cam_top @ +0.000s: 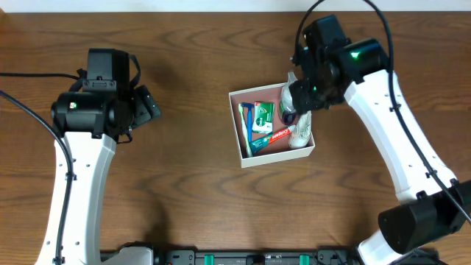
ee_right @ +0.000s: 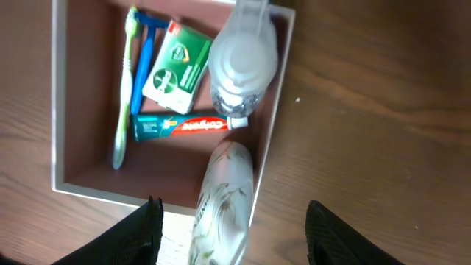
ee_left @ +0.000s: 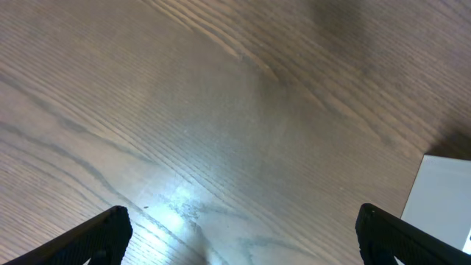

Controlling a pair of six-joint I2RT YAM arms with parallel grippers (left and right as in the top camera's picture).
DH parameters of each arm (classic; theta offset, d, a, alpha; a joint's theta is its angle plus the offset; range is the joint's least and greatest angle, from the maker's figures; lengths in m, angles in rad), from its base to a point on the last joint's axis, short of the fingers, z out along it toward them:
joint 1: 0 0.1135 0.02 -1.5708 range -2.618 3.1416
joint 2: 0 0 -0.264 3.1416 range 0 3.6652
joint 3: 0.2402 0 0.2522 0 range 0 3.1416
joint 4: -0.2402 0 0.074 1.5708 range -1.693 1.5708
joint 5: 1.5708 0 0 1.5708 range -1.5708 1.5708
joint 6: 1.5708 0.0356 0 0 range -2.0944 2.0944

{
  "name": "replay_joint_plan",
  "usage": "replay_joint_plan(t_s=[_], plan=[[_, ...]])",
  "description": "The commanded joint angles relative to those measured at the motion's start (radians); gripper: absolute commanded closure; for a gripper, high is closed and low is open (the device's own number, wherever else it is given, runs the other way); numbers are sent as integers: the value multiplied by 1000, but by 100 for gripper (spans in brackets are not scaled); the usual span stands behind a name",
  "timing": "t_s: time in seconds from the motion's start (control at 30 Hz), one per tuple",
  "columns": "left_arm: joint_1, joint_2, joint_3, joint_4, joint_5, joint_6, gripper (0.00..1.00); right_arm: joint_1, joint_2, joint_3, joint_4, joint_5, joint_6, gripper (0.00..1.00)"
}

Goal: Pack container

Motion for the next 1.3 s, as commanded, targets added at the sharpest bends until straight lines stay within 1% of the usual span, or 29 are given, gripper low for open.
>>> replay_joint_plan(t_s=[0.0,0.03,0.07,0.1,0.13,0.2,0.33,0.5,0.63,0.73,0.87,1.03,1.1,1.17,1.27], plan=[[4,3,1,-3,-5,-16,2,-7,-2,135,-27,68,68,38],[4,3,1,-3,-5,-16,2,-13,-3,185,-44,95,92,37],[4,3,1,-3,-5,-16,2,-21,-3,238,-63,129,116,31],[4,3,1,-3,-5,-16,2,-33,-3,289,-84,169,142,22],[4,3,1,-3,-5,-16,2,-45,-3,331,-101,208,168,1],[4,3,1,-3,-5,-16,2,-93,-3,415,-145,280,230,1],[4,3,1,-3,-5,-16,2,-240,-3,484,-194,290,299,1],[4,3,1,-3,-5,-16,2,-457,2,454,-219,263,399,1],[4,3,1,-3,-5,-16,2,-565,2,384,-222,192,409,1],[4,3,1,-3,-5,-16,2,-613,2,298,-216,221,409,1],[4,3,1,-3,-5,-16,2,-652,2,153,-152,220,409,1],[4,3,1,-3,-5,-16,2,-659,2,-14,-68,209,409,1],[4,3,1,-3,-5,-16,2,-659,2,-72,-32,164,409,1],[4,3,1,-3,-5,-16,2,-659,2,-117,13,132,409,1],[4,3,1,-3,-5,-16,2,-659,2,-171,37,132,409,1]])
